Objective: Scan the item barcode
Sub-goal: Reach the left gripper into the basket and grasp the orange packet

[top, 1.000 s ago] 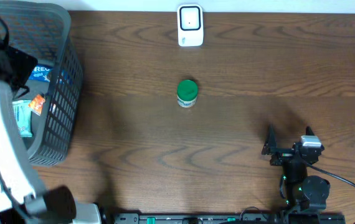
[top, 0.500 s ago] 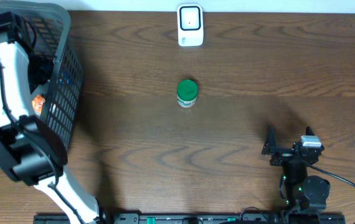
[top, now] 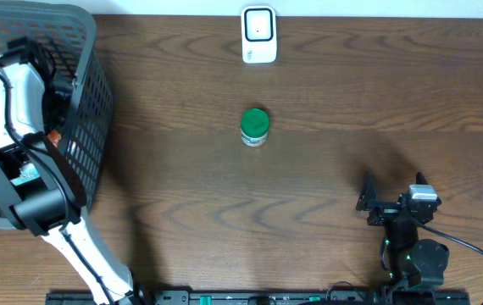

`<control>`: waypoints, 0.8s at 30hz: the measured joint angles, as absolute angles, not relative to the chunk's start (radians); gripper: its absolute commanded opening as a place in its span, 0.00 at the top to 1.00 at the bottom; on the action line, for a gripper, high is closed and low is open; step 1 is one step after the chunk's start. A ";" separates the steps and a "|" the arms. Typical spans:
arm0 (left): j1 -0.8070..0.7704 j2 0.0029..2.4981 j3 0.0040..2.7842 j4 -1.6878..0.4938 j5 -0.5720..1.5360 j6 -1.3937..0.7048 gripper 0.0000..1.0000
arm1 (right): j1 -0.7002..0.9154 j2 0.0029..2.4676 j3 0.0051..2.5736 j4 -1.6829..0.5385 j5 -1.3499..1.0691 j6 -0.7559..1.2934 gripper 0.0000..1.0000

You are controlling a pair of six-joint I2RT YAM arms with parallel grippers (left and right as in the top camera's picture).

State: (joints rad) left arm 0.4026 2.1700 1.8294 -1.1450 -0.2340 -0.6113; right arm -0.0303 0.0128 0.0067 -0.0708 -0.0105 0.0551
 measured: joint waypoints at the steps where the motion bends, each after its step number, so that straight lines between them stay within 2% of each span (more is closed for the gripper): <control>1: 0.406 2.170 1.816 -1.127 -0.231 -0.598 0.02 | -0.030 0.013 0.007 -0.070 -0.010 0.055 0.01; 9: 0.416 2.157 1.682 -0.975 -0.184 -0.519 0.04 | -0.030 0.013 0.007 -0.070 -0.010 0.055 0.01; 10: 0.416 2.154 1.672 -0.965 -0.181 -0.519 0.19 | -0.030 0.013 0.006 -0.070 -0.010 0.055 0.01; 12: 0.416 2.146 1.658 -0.957 -0.173 -0.514 0.42 | -0.030 0.013 0.007 -0.070 -0.010 0.055 0.01; 16: 0.413 2.146 1.650 -0.966 -0.164 -0.508 0.44 | -0.030 0.013 0.007 -0.070 -0.010 0.055 0.01; 18: 0.415 2.143 1.650 -0.991 -0.164 -0.506 0.50 | -0.030 0.013 0.007 -0.070 -0.010 0.055 0.01; 24: 0.439 2.104 1.654 -1.088 -0.163 -0.496 0.51 | -0.030 0.013 0.007 -0.070 -0.010 0.056 0.01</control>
State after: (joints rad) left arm 0.4385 2.1040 1.6539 -1.0878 -0.1635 -0.4965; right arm -0.0303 0.0128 0.0067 -0.0704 -0.0105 0.0555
